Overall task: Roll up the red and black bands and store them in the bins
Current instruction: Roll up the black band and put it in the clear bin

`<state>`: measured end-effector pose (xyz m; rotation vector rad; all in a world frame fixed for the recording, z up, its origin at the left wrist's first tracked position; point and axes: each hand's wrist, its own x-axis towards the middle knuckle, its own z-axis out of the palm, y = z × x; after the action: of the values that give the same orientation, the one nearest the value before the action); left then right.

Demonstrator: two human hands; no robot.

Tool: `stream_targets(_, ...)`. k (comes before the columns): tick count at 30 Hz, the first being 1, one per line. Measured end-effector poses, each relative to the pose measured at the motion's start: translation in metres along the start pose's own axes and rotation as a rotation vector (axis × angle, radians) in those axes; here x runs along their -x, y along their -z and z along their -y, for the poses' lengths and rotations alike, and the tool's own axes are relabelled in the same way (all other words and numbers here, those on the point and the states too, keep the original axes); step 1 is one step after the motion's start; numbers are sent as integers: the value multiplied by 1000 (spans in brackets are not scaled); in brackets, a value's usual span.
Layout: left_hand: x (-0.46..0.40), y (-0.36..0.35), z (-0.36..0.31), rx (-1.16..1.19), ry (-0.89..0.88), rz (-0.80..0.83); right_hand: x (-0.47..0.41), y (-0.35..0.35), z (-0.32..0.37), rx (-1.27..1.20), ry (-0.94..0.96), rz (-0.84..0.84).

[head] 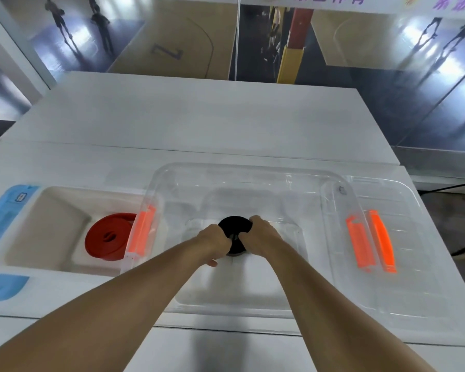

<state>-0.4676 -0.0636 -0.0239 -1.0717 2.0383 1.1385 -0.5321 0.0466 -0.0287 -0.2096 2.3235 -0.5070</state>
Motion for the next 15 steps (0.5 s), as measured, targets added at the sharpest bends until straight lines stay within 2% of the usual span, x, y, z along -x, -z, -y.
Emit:
stream_targets(4, 9, 3, 3, -184, -140, -20, 2, 5, 0, 33, 23, -52)
stream_targets(9, 36, 22, 7, -386, -388, -162, 11, 11, 2, -30, 124, -163)
stream_targets(15, 81, 40, 31, -426, -581, -374, 49, 15, 0, -145, 277, -276)
